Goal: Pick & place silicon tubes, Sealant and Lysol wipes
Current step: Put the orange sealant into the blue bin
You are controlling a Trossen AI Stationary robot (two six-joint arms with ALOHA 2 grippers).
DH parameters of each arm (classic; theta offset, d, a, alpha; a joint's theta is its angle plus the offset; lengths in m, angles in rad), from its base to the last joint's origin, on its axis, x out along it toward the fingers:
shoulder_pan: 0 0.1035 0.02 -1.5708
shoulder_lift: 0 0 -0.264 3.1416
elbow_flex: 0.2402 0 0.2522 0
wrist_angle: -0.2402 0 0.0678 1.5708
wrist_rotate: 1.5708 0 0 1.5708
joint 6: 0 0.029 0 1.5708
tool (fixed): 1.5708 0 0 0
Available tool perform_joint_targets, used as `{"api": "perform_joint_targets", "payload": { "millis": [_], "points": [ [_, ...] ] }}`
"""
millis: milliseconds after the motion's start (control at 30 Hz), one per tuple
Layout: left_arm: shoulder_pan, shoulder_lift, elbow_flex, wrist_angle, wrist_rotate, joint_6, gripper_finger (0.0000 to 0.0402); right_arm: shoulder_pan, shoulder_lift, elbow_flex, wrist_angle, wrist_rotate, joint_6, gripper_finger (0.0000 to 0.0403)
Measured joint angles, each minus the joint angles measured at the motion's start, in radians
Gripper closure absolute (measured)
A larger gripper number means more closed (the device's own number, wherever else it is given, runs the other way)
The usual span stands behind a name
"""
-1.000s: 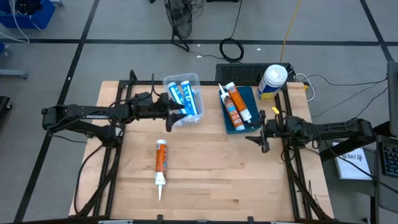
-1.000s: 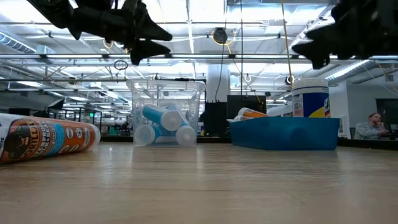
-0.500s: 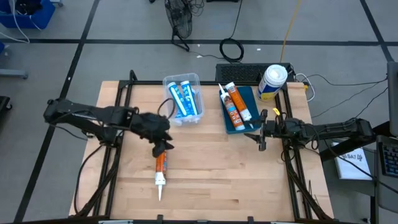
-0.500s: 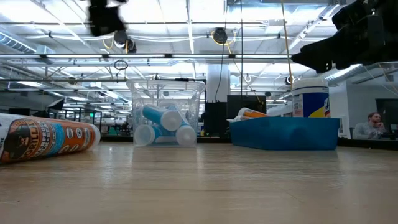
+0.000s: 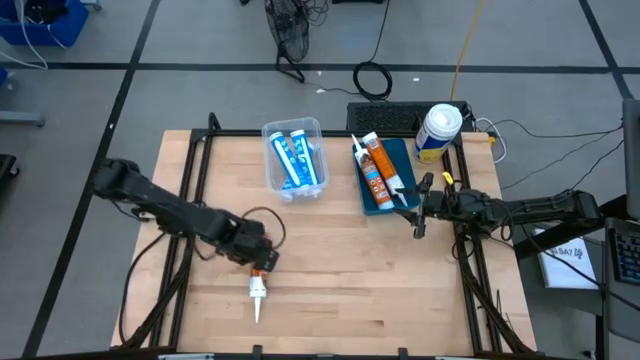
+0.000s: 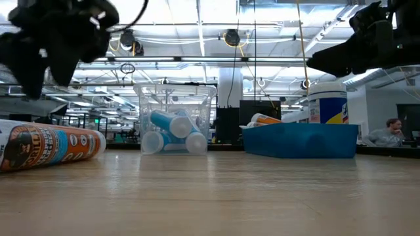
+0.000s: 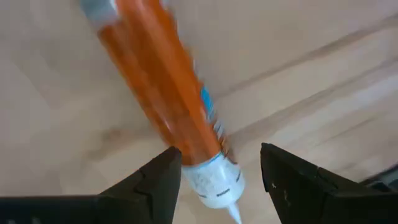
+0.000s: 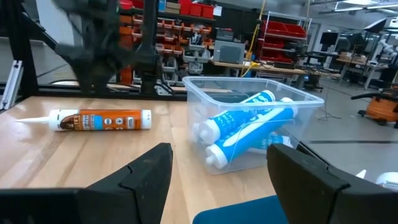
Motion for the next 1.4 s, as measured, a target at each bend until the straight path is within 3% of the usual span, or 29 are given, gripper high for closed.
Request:
{"api": "perform_joint_targets", "payload": {
  "millis": [267,467,700,933,1167,1400],
  "points": [
    [0.014,0.212,0.005,0.026,0.158,-0.035,0.0183,0.0,0.0,0.0,0.016,-0.001,0.004,0.0161],
    [0.03,0.296,0.012,0.038,0.162,-0.006,0.0182,0.0,0.002,0.0,0.013,-0.002,0.028,0.0161],
    [0.038,0.318,0.01,0.094,0.07,0.018,0.017,0.0,0.005,0.0,0.014,-0.002,0.029,0.0161],
    [0.029,0.375,0.003,0.096,-0.16,0.13,0.0148,0.0,0.005,0.0,0.014,-0.002,0.029,0.0161],
    [0.029,0.426,0.013,0.123,-0.142,0.33,0.0158,0.0,0.007,0.0,0.022,0.0,0.033,0.0161],
    [0.005,0.331,0.039,0.137,-0.235,0.618,0.0189,0.0,0.012,0.0,0.008,0.001,0.079,0.0161]
  ]
}}
